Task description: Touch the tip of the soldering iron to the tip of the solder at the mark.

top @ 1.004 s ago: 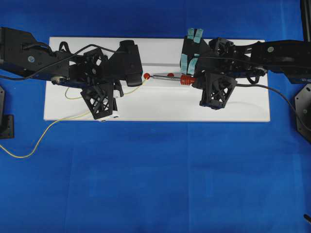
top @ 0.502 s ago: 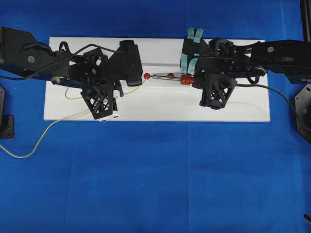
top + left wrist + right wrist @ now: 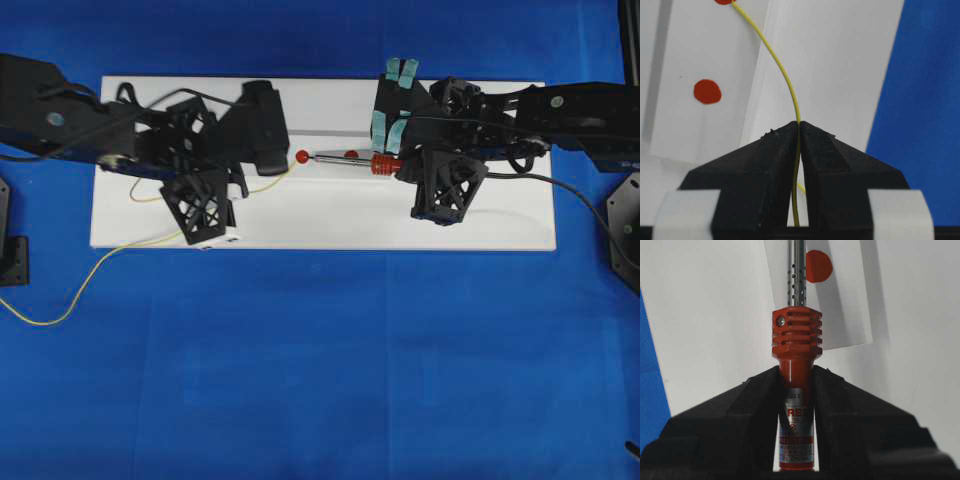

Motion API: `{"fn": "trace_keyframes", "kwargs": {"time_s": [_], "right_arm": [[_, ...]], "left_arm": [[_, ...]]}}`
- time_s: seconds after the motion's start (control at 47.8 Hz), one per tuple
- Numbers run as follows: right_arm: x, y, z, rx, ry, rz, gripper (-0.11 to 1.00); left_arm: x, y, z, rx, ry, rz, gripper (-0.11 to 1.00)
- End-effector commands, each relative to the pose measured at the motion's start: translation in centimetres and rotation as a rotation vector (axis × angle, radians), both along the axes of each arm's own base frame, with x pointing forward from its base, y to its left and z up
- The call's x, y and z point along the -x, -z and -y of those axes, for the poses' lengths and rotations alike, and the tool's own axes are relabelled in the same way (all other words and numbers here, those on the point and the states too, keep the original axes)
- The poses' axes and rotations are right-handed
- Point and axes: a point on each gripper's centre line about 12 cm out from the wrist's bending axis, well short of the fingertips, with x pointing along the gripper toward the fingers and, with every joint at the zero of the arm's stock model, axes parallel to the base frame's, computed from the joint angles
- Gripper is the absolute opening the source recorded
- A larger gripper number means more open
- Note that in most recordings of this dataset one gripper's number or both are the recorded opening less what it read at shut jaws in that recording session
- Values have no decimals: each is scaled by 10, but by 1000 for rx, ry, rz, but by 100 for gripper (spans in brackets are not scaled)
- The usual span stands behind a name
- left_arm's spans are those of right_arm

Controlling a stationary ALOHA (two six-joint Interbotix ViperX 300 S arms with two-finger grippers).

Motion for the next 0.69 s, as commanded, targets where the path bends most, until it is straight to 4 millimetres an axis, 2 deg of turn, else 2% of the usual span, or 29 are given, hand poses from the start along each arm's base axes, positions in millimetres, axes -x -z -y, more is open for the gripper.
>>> {"fn": "trace_keyframes", "kwargs": {"time_s": [0.0, 0.293, 0.418, 0.669], "right_arm": [[-7, -12, 1, 9, -1, 42, 6], [-7, -12, 1, 9, -1, 43, 6], [-7, -12, 1, 10, -2, 40, 6], [-3, -15, 1, 11, 0, 45, 6]], "left_arm": [[4, -28, 1, -5, 1, 60, 3], [32, -62, 6, -9, 5, 132, 3], [39, -62, 6, -9, 4, 136, 3], [38, -61, 7, -8, 7, 135, 3]]}}
